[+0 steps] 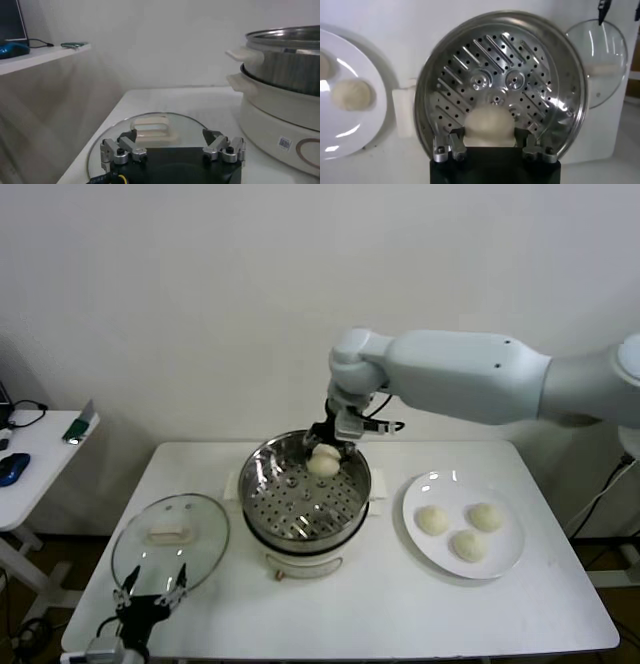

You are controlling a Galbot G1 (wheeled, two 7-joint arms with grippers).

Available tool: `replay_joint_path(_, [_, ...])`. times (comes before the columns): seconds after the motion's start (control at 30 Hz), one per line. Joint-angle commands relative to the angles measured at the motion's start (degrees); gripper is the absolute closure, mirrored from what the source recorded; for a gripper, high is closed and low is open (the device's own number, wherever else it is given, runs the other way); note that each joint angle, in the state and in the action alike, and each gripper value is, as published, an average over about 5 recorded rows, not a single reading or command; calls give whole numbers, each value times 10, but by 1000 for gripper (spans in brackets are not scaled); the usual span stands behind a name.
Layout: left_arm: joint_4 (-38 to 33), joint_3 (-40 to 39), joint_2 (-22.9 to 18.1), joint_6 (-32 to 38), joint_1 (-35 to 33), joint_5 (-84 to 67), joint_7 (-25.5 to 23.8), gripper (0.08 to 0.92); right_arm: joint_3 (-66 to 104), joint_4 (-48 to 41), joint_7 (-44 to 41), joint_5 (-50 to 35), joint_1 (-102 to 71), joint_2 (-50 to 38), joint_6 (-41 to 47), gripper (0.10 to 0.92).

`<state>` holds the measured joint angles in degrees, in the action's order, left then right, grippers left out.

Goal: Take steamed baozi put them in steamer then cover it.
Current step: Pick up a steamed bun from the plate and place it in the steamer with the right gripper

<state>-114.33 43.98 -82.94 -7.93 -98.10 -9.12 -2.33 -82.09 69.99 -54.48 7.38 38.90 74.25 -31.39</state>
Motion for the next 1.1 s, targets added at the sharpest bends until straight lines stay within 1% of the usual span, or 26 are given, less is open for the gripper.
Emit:
replay_joint_path(0.03, [0,1,1,1,0,-2,0,177,11,-75,10,56,-54,43,-13,355])
replay_joint_path(0.2, [2,2,1,1,2,-4,1,177,20,-117,20,70,-77,62,-17,355])
replay_joint_path(0.5, [3,2,3,1,6,-5,1,177,29,-165,28,82,-101,88,-20,355])
replay_joint_path(0.87, [0,2,2,2,6,-6,1,177,34,-196,34,85,-108,108,-28,355])
replay_joint_path(1.1, [-2,2,-1,2,5,-7,2,177,29,-190,26,69,-104,106,-27,290])
